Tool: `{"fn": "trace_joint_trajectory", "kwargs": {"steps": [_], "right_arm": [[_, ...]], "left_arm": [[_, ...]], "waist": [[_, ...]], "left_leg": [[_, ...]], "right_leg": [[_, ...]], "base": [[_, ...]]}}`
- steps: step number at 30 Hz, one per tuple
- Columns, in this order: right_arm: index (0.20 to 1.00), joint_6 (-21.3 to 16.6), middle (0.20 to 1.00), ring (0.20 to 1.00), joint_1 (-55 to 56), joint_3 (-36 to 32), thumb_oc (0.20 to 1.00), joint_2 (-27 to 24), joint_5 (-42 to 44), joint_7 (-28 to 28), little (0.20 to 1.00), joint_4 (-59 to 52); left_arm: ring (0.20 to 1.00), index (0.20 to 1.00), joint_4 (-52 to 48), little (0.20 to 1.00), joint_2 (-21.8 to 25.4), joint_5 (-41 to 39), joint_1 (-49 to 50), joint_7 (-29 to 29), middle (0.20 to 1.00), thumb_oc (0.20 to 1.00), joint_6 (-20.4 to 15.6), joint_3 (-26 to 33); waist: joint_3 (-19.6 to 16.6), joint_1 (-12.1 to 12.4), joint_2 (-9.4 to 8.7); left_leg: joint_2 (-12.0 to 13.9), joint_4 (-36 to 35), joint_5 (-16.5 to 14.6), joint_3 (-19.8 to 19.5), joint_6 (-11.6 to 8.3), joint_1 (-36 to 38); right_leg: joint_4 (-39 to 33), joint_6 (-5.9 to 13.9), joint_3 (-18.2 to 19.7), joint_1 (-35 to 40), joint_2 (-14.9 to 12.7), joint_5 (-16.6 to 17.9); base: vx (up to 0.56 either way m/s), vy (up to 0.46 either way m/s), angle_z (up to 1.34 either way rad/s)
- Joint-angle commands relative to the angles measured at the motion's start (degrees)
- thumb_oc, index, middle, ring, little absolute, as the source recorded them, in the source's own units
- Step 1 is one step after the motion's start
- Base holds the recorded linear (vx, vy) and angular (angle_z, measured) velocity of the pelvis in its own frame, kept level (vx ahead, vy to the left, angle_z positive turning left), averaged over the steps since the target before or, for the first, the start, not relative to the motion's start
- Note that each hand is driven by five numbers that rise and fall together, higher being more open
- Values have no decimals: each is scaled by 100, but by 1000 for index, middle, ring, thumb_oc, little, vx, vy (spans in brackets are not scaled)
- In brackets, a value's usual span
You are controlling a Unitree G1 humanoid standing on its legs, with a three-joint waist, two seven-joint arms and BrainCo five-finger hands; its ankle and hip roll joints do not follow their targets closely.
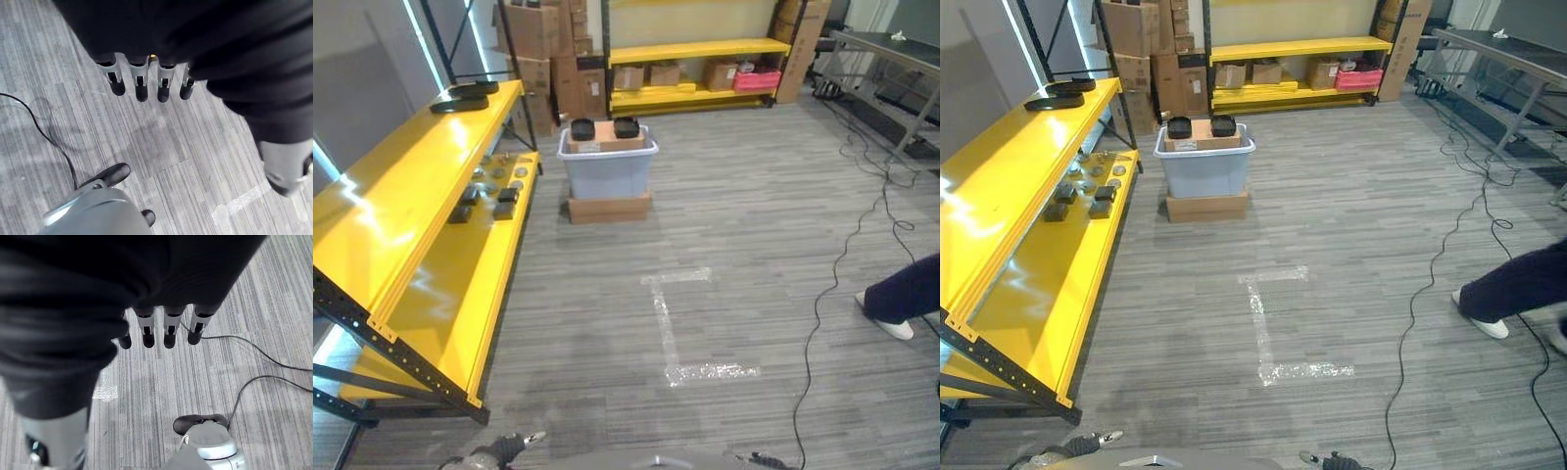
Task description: Move parts from the plastic box to the shelf.
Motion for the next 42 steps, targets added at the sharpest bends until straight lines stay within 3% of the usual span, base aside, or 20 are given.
{"fn": "trace_joint_trajectory", "kwargs": {"steps": [1,7,9,10,11,13,21,25,31,35,42], "right_arm": [[1000,-154,1000,1000,-150,-144,1000,-7,267,66,1000,335],[1000,-101,1000,1000,-144,-90,1000,-20,116,34,1000,320],[1000,-141,1000,1000,-151,-22,1000,-50,-140,-109,1000,262],[1000,-203,1000,1000,-176,96,1000,-79,-711,-586,1000,179],[1000,-191,1000,1000,-174,141,1000,-69,-853,-696,1000,40],[1000,-132,1000,1000,-252,321,1000,-39,-973,-624,1000,62],[1000,-206,1000,1000,-520,414,1000,13,-678,-392,1000,-176],[1000,-257,1000,1000,-329,62,1000,103,-32,-206,1000,-93],[1000,-322,1000,1000,-75,-590,1000,93,523,-353,1000,18],[1000,-323,1000,1000,-27,-610,1000,77,412,-400,1000,99],[1000,-132,1000,1000,45,-349,1000,105,266,0,1000,356]], "left_arm": [[1000,1000,204,1000,134,-132,8,-48,1000,1000,-23,262],[1000,1000,143,1000,108,-21,-4,20,1000,1000,6,232],[1000,1000,136,1000,86,47,-26,41,1000,1000,4,196],[1000,1000,77,1000,35,136,-72,161,1000,1000,26,135],[1000,1000,-14,1000,10,164,-103,248,1000,1000,18,96],[1000,1000,-198,1000,-17,269,-279,324,1000,1000,-53,-60],[1000,1000,-581,1000,144,400,-547,420,1000,1000,-228,-233],[1000,1000,-829,1000,216,350,-454,435,1000,1000,-339,-125],[1000,1000,-587,1000,166,215,-185,433,1000,1000,-298,136],[1000,1000,-432,1000,137,267,-113,424,1000,1000,-266,166],[1000,1000,60,1000,177,666,-140,137,1000,1000,-109,48]], "waist": [[50,28,-17],[84,53,-5],[87,55,0],[90,61,19],[95,57,23],[100,60,12],[98,108,-51],[94,161,-88],[122,117,-72],[137,88,-55],[70,43,-97]], "left_leg": [[487,141,-643,111,-518,333],[483,125,-629,78,-533,234],[478,114,-628,77,-534,226],[476,93,-635,82,-530,237],[474,87,-647,81,-530,240],[479,93,-664,88,-523,240],[478,80,-673,114,-508,319],[470,62,-668,67,-510,390],[472,45,-670,56,-505,418],[478,46,-669,98,-504,410],[487,65,-669,235,-495,443]], "right_leg": [[-421,989,718,234,-469,-375],[-486,971,690,174,-497,-371],[-508,974,676,169,-504,-367],[-553,979,656,180,-512,-354],[-562,984,657,185,-513,-343],[-575,988,640,198,-518,-336],[-614,969,617,293,-534,-331],[-647,940,523,407,-557,-360],[-648,925,495,430,-555,-376],[-640,926,514,402,-549,-373],[-601,938,619,341,-513,-353]], "base": [[30,8,-3],[0,0,0],[0,0,0],[0,0,0],[0,0,0],[0,0,0],[4,-4,0],[12,-5,8],[14,-5,9],[-11,5,-2],[-7,8,-6]]}}
